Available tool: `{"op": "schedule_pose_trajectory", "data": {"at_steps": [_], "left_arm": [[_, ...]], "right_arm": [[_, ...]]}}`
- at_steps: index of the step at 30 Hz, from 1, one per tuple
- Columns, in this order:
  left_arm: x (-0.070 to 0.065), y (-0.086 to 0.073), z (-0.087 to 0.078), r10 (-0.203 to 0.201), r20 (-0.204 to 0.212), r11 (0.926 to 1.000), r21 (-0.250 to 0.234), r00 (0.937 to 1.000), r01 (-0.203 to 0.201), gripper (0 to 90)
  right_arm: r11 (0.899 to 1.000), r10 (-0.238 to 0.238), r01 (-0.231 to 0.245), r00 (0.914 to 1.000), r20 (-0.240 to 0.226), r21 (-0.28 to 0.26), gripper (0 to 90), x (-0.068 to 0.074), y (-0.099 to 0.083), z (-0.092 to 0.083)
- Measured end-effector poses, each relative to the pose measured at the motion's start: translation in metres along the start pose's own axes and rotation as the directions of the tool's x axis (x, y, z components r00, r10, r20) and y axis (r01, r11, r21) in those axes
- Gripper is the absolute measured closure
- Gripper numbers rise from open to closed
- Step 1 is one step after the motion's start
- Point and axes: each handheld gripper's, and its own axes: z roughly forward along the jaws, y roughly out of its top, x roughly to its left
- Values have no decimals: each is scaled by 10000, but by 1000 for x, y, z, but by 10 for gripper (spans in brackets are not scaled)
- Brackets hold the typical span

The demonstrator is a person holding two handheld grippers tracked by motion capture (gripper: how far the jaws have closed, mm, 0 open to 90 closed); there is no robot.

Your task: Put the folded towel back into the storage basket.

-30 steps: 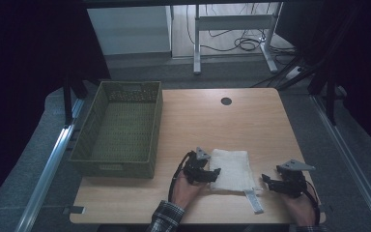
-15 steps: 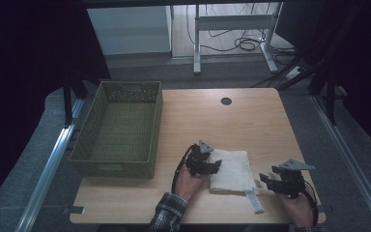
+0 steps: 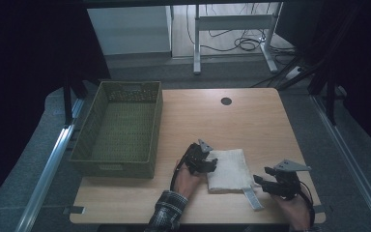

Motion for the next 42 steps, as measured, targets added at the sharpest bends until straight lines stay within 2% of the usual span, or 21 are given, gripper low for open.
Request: {"op": "schedule_pose_trajectory", "data": {"at_steps": [2, 5, 10, 12, 14, 17, 18, 20, 22, 25, 26, 30, 34, 42], "left_arm": [[4, -1, -6, -115, -28, 9999, -108, 9999, 115, 353], [9, 0, -10, -254, 24, 9994, -233, 9997, 254, 360], [16, 5, -4, -475, 413, 9984, -289, 9980, 487, 368], [18, 7, -1, -486, 420, 9985, -221, 9979, 496, 368], [21, 9, 4, -665, 608, 9976, -125, 9959, 674, 369], [21, 7, 11, -516, 631, 9986, 182, 9967, 506, 407], [21, 6, 12, -420, 675, 9989, 238, 9968, 404, 434], [21, 4, 12, -442, 886, 9990, 78, 9951, 437, 494], [21, 3, 11, -395, 1177, 9992, 35, 9923, 393, 613], [21, 2, 11, -562, 1571, 9984, 62, 9860, 560, 762], [21, 2, 11, -594, 1617, 9982, 47, 9851, 594, 792], [20, 3, 8, -414, 1444, 9991, 23, 9887, 415, 832], [20, 6, -1, -422, 1376, 9987, -226, 9896, 457, 834], [20, 18, -20, 20, 956, 9992, -392, 9954, 18, 832]], "right_arm": [[9998, -137, 138, 9998, -110, 116, 406, 6, 2, 3], [9998, -87, 92, 9996, -257, 168, 406, 11, 5, 7], [9993, -115, 132, 9989, -461, 359, 407, 21, 9, 17], [9987, -69, 94, 9988, -476, 505, 406, 24, 9, 21], [9976, -121, 155, 9986, -508, 673, 406, 27, 9, 26], [9942, -164, 221, 9983, -552, 1052, 407, 30, 7, 36], [9947, -184, 241, 9982, -576, 1004, 414, 32, 6, 37], [9933, -203, 272, 9978, -624, 1119, 490, 33, 7, 37], [9937, -203, 279, 9973, -704, 1089, 586, 35, 7, 36], [9938, -10, 142, 9928, -1197, 1102, 751, 36, 6, 36], [9936, 39, 110, 9914, -1309, 1127, 776, 36, 6, 35], [9912, -330, 476, 9926, -1170, 1235, 808, 40, 9, 34], [9931, -139, 299, 9901, -1393, 1133, 809, 37, 11, 31], [9969, -119, 235, 9884, -1514, 749, 809, 36, 24, 23]]}}
